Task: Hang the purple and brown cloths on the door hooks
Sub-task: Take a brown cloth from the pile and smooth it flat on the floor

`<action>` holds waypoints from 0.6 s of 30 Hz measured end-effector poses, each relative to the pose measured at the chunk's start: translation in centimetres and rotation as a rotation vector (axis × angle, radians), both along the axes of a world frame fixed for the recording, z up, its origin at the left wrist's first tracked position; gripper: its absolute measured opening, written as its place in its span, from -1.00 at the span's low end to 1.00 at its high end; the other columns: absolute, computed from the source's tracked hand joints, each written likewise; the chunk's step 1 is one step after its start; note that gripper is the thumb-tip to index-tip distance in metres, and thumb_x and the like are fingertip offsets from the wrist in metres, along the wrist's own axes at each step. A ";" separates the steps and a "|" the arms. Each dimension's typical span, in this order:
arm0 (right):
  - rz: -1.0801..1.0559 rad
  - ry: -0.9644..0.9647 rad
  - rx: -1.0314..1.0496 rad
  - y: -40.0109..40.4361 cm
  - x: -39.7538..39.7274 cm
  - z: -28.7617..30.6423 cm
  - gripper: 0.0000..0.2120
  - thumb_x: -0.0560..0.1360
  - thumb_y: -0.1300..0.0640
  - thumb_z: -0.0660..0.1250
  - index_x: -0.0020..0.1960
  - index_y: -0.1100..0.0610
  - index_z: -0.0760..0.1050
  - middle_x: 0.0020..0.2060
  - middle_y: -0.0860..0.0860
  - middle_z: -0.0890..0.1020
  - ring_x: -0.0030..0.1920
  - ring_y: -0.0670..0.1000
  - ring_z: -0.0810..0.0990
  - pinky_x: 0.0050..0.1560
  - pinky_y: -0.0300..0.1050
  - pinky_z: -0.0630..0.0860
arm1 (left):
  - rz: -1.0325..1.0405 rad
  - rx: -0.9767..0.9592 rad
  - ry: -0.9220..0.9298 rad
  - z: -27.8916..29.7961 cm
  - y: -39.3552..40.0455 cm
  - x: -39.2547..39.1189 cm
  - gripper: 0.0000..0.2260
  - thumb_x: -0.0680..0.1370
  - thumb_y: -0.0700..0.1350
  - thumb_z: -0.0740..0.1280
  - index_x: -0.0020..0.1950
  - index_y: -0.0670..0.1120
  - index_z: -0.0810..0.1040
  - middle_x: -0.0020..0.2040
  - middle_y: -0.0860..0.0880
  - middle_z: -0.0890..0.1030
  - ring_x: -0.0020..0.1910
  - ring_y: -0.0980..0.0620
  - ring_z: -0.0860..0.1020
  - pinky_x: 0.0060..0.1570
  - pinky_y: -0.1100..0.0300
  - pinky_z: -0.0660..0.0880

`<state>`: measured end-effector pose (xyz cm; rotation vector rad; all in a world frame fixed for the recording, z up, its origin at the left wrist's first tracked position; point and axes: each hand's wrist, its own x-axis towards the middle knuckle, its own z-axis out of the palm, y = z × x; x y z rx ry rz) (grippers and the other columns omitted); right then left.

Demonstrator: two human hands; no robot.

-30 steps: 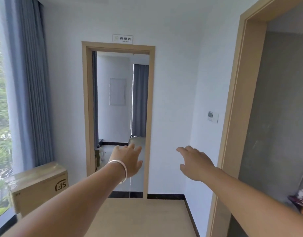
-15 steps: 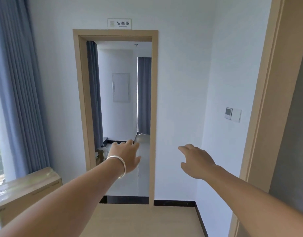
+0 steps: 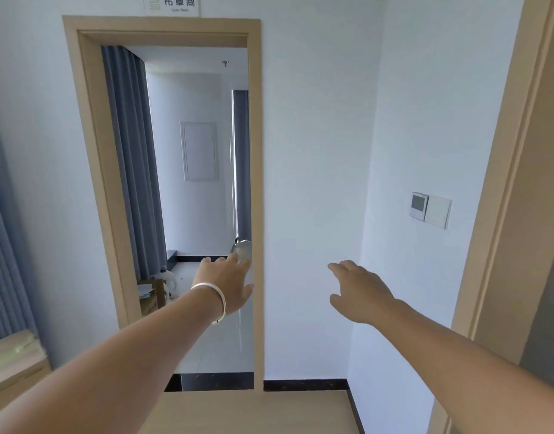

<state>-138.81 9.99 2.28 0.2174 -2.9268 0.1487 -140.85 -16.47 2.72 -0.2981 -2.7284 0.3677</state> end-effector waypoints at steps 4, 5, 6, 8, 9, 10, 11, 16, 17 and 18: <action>-0.018 0.003 -0.002 0.9 -4.6 -0.4 -0.39 0.55 0.01 0.18 0.54 0.04 0.07 0.49 -0.02 0.20 0.42 0.06 0.28 0.32 -0.09 0.28 | -0.043 0.018 -0.005 -0.8 1.4 -5.7 -0.62 0.59 0.16 0.10 0.34 0.01 0.31 0.24 -0.03 0.45 0.18 -0.07 0.51 0.08 0.02 0.34; -0.024 0.000 0.000 1.1 -6.0 -0.5 -0.39 0.54 0.01 0.18 0.54 0.04 0.06 0.49 -0.02 0.20 0.42 0.06 0.28 0.32 -0.09 0.28 | -0.055 0.022 -0.005 -0.9 1.8 -7.4 -0.61 0.59 0.16 0.10 0.35 0.01 0.30 0.24 -0.02 0.45 0.18 -0.06 0.51 0.08 0.02 0.34; -0.032 -0.001 0.005 1.2 -7.6 -0.7 -0.38 0.54 0.01 0.18 0.54 0.04 0.06 0.49 -0.02 0.20 0.42 0.06 0.28 0.32 -0.09 0.28 | -0.065 0.027 -0.001 -1.0 2.1 -9.3 -0.59 0.59 0.16 0.10 0.37 0.01 0.28 0.25 -0.02 0.44 0.18 -0.06 0.50 0.10 0.02 0.34; -0.047 0.012 0.016 1.4 -11.2 -0.5 -0.38 0.54 0.01 0.19 0.54 0.04 0.07 0.48 -0.01 0.21 0.42 0.06 0.29 0.32 -0.09 0.28 | -0.084 0.040 0.012 -0.9 2.6 -13.4 -0.59 0.59 0.17 0.10 0.38 0.02 0.27 0.28 -0.01 0.43 0.21 -0.05 0.49 0.13 0.02 0.34; -0.055 0.018 0.023 1.4 -13.0 -0.4 -0.38 0.54 0.01 0.19 0.54 0.04 0.07 0.48 -0.01 0.21 0.42 0.06 0.29 0.32 -0.09 0.28 | -0.096 0.047 0.017 -0.9 2.7 -15.4 -0.59 0.59 0.17 0.10 0.38 0.02 0.28 0.30 0.00 0.43 0.21 -0.05 0.49 0.14 0.01 0.34; -0.060 0.021 0.027 1.3 -14.8 -0.2 -0.38 0.54 0.00 0.19 0.54 0.04 0.07 0.48 -0.01 0.21 0.42 0.06 0.29 0.32 -0.09 0.28 | -0.106 0.052 0.021 -0.8 2.7 -17.4 -0.60 0.59 0.17 0.10 0.37 0.02 0.29 0.31 -0.01 0.43 0.20 -0.05 0.50 0.15 0.01 0.35; -0.064 0.022 0.033 1.2 -16.7 0.1 -0.38 0.55 0.00 0.19 0.54 0.04 0.07 0.48 -0.01 0.22 0.42 0.06 0.29 0.32 -0.09 0.28 | -0.113 0.055 0.027 -0.7 2.6 -19.4 -0.60 0.59 0.17 0.10 0.36 0.02 0.29 0.33 -0.01 0.42 0.20 -0.06 0.50 0.15 0.00 0.35; -0.072 0.033 0.051 -0.3 -25.8 1.4 -0.38 0.55 -0.01 0.19 0.54 0.04 0.07 0.48 -0.01 0.21 0.42 0.06 0.28 0.32 -0.08 0.29 | -0.105 0.068 0.047 -0.1 0.9 -28.4 -0.61 0.58 0.18 0.10 0.34 0.03 0.31 0.27 0.00 0.45 0.20 -0.07 0.49 0.13 0.02 0.33; -0.070 0.038 0.052 -0.7 -27.5 1.4 -0.38 0.55 -0.01 0.19 0.54 0.04 0.06 0.48 0.00 0.21 0.42 0.06 0.28 0.32 -0.08 0.30 | -0.101 0.075 0.051 -0.1 0.3 -30.0 -0.61 0.58 0.18 0.10 0.34 0.03 0.31 0.26 0.00 0.46 0.21 -0.06 0.48 0.13 0.03 0.33; -0.066 0.043 0.053 -1.3 -29.1 1.3 -0.38 0.55 -0.01 0.19 0.54 0.04 0.06 0.48 0.00 0.21 0.42 0.06 0.28 0.32 -0.08 0.30 | -0.094 0.083 0.047 -0.2 -0.3 -31.4 -0.61 0.58 0.18 0.11 0.35 0.04 0.31 0.26 0.00 0.45 0.23 -0.06 0.47 0.14 0.03 0.33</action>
